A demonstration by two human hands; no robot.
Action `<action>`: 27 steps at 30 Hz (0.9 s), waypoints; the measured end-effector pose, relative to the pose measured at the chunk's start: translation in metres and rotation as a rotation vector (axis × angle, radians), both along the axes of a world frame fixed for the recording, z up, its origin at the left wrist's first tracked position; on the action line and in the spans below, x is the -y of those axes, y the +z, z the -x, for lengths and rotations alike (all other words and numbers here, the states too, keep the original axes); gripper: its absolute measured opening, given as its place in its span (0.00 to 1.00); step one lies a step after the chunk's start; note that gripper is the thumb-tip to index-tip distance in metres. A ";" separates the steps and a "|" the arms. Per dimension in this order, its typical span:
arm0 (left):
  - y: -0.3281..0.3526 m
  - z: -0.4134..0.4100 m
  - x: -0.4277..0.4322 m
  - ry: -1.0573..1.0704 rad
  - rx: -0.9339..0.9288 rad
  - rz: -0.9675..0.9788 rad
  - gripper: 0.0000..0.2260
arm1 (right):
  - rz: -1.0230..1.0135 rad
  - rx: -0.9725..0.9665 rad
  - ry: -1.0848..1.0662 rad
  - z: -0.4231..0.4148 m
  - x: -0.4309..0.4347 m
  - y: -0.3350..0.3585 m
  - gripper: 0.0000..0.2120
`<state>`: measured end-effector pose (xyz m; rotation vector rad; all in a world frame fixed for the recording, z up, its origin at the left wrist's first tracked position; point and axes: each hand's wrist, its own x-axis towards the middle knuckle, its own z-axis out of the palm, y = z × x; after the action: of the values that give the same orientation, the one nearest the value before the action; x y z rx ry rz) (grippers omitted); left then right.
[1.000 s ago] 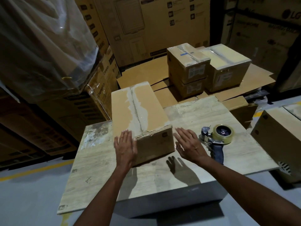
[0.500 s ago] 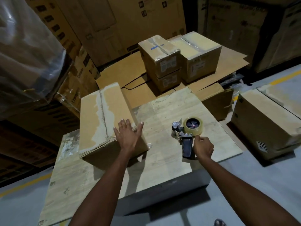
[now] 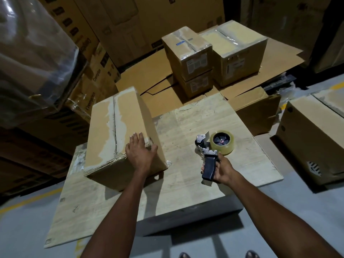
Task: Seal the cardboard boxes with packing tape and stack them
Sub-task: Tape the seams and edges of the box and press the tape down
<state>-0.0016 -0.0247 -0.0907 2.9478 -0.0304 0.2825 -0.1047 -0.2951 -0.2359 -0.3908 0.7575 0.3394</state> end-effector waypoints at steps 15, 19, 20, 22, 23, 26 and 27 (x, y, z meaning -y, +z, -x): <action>0.024 0.016 -0.048 -0.218 -0.151 0.496 0.34 | -0.203 0.182 0.048 0.002 0.002 0.022 0.28; 0.046 0.025 -0.084 -0.144 -0.032 0.827 0.20 | -0.024 0.136 0.179 0.000 0.005 0.051 0.25; 0.047 0.026 -0.095 -0.090 0.039 0.854 0.17 | 0.019 0.127 0.198 -0.002 0.004 0.059 0.25; 0.044 0.032 -0.117 0.031 0.149 0.889 0.14 | 0.089 0.119 0.239 -0.007 0.000 0.076 0.27; 0.042 0.035 -0.127 0.086 0.187 0.901 0.13 | 0.119 0.124 0.261 -0.009 -0.002 0.084 0.27; 0.040 0.049 -0.152 0.169 0.234 0.937 0.11 | 0.226 0.145 0.296 -0.016 -0.015 0.110 0.29; 0.040 0.052 -0.156 0.176 0.227 0.951 0.11 | 0.256 0.159 0.303 -0.017 -0.019 0.119 0.30</action>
<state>-0.0536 0.1311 -0.0507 1.9666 0.2596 0.4886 -0.0875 -0.2765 -0.1165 -0.7698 0.5859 0.4905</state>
